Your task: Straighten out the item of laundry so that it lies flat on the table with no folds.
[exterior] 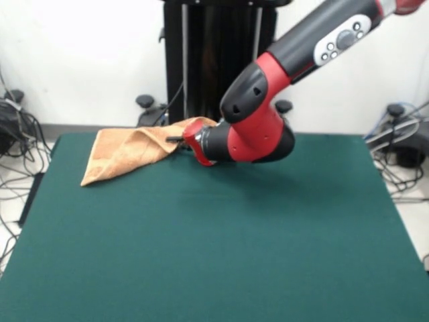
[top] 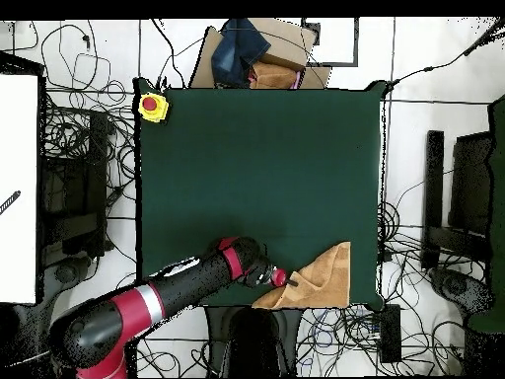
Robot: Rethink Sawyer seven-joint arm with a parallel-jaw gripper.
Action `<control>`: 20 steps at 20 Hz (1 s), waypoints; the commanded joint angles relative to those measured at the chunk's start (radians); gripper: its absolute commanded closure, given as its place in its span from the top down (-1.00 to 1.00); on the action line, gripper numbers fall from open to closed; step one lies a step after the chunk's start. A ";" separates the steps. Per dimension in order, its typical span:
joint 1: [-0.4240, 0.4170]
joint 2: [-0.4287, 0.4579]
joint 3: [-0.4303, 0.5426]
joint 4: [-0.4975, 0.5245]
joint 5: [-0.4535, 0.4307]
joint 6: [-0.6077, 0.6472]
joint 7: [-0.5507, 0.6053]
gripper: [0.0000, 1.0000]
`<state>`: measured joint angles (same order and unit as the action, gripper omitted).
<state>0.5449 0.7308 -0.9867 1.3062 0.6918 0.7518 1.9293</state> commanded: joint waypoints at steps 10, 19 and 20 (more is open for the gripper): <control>-0.085 -0.277 0.222 0.068 -0.029 -0.256 0.073 -1.00; -0.308 -0.545 0.355 0.090 -0.174 -0.388 -0.072 -1.00; -0.338 -0.563 0.376 0.083 -0.197 -0.410 -0.081 -1.00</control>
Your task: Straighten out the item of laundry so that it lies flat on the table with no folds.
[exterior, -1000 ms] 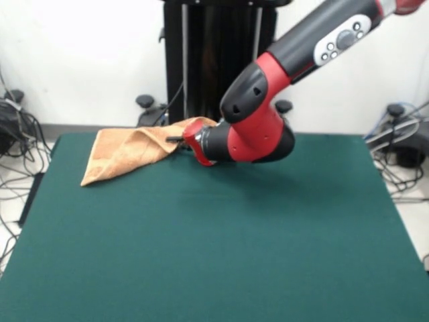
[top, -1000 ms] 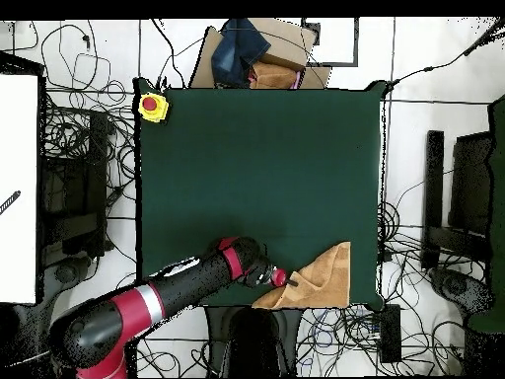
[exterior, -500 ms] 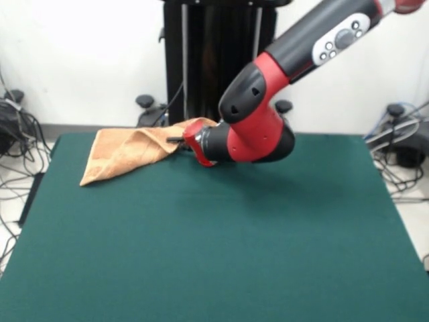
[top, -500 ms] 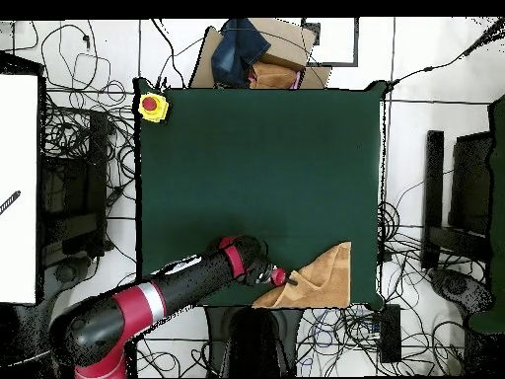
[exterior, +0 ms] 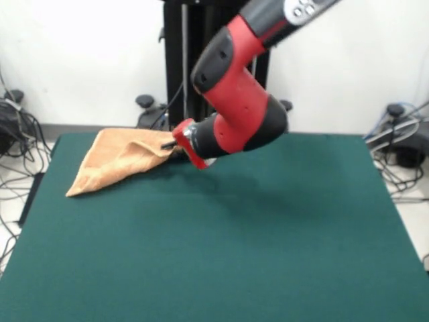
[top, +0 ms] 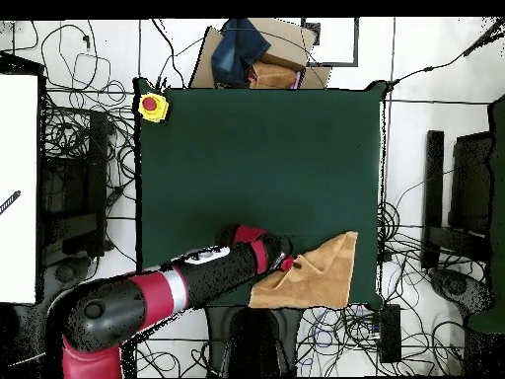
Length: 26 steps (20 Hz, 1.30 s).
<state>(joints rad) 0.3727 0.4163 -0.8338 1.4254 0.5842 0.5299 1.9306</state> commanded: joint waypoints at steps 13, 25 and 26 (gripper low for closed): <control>-0.261 -0.292 0.324 -0.186 -0.273 -0.188 -0.009 -1.00; -0.234 -0.166 0.278 -0.353 -0.293 -0.194 0.078 -1.00; -0.236 -0.159 0.278 -0.361 -0.294 -0.174 0.075 -1.00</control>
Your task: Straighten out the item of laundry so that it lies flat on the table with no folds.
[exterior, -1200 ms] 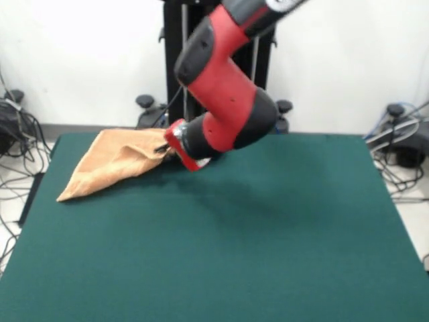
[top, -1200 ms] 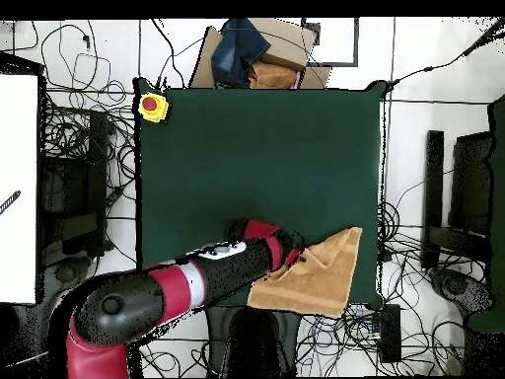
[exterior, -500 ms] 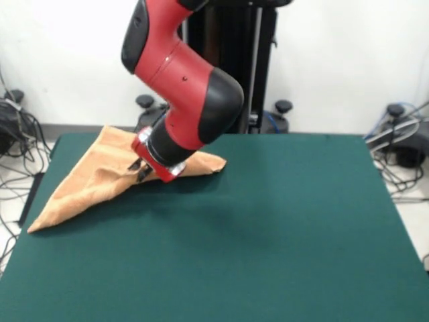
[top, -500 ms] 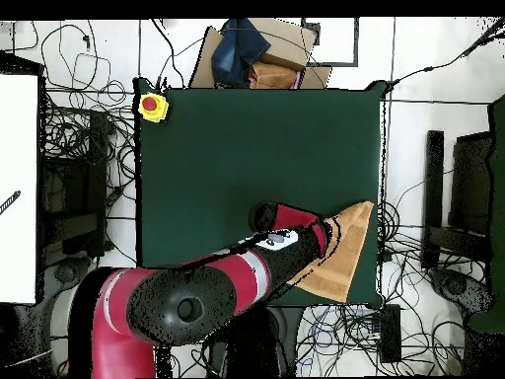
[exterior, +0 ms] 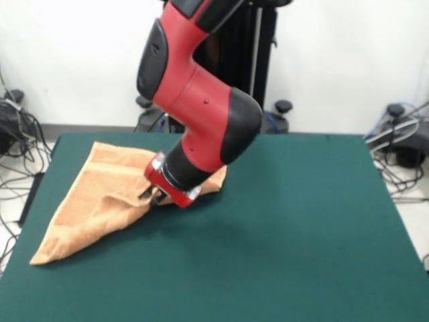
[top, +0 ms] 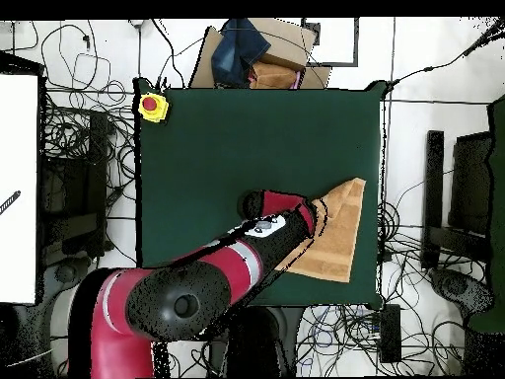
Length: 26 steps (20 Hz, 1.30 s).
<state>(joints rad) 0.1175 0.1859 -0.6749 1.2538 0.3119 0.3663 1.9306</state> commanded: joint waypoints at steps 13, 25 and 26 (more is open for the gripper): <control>0.084 0.373 -0.163 -0.461 0.088 0.336 0.345 -1.00; 0.069 0.392 -0.199 -0.504 0.110 0.406 0.361 1.00; 0.068 0.391 -0.198 -0.501 0.109 0.398 0.361 1.00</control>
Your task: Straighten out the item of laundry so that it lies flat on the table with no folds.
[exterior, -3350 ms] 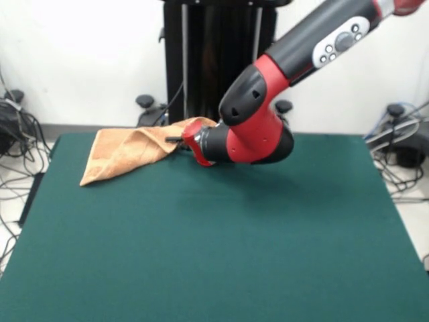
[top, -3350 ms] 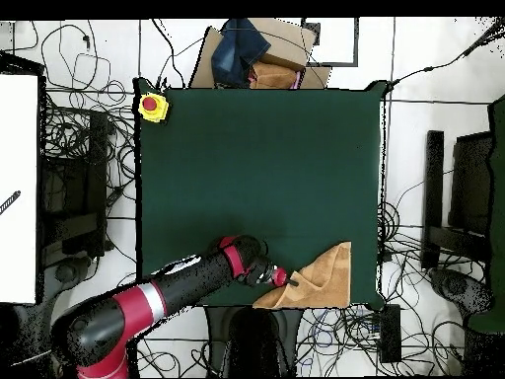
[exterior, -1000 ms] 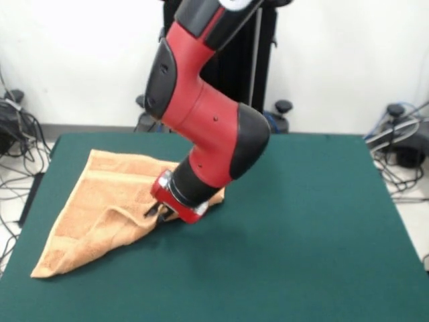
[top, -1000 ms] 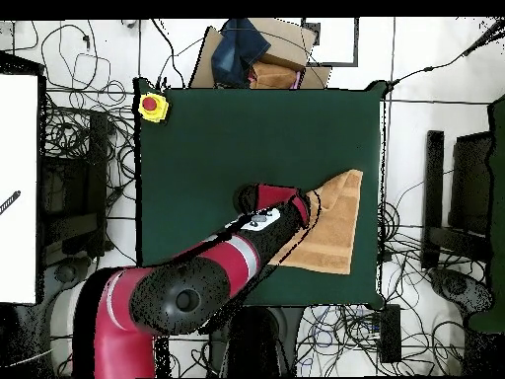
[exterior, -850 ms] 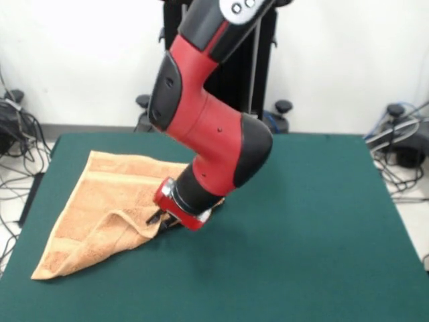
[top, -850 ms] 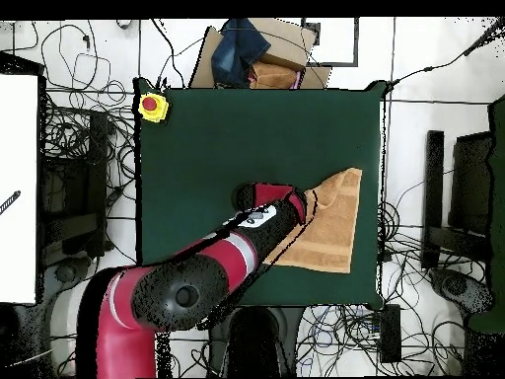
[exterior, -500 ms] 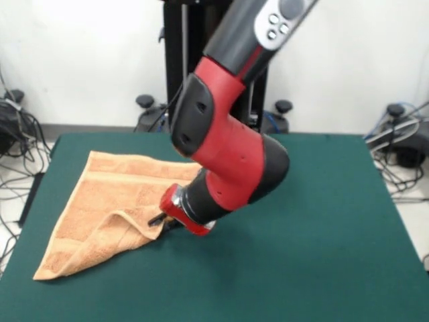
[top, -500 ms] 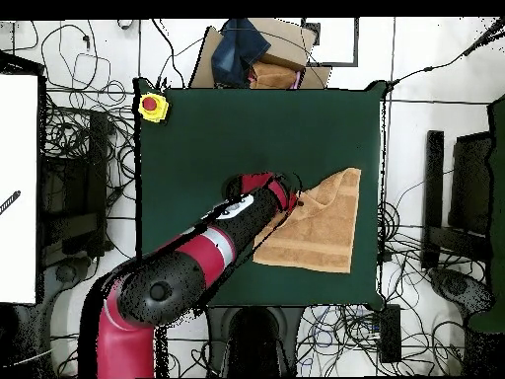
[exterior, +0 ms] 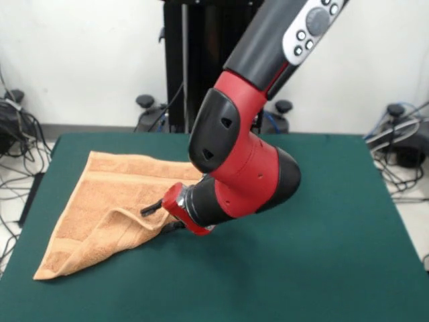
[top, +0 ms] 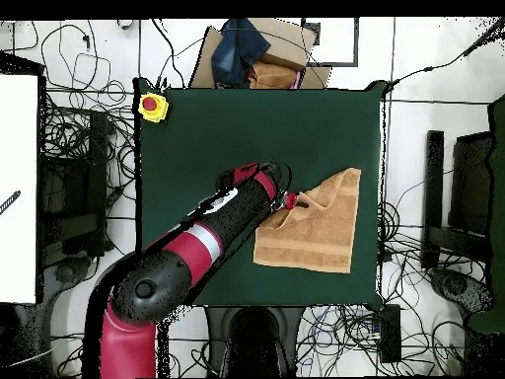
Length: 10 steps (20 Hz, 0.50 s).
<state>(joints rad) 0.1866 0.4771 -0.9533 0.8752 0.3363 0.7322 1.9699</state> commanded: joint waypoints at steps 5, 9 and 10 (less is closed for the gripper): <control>0.004 0.074 0.078 -0.073 0.070 -0.055 0.330 1.00; 0.003 0.026 0.113 -0.012 0.046 -0.103 0.282 1.00; 0.001 0.022 0.109 -0.006 0.041 -0.111 0.279 1.00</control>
<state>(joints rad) 0.1880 0.4801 -0.9605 0.8740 0.3379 0.7324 1.9727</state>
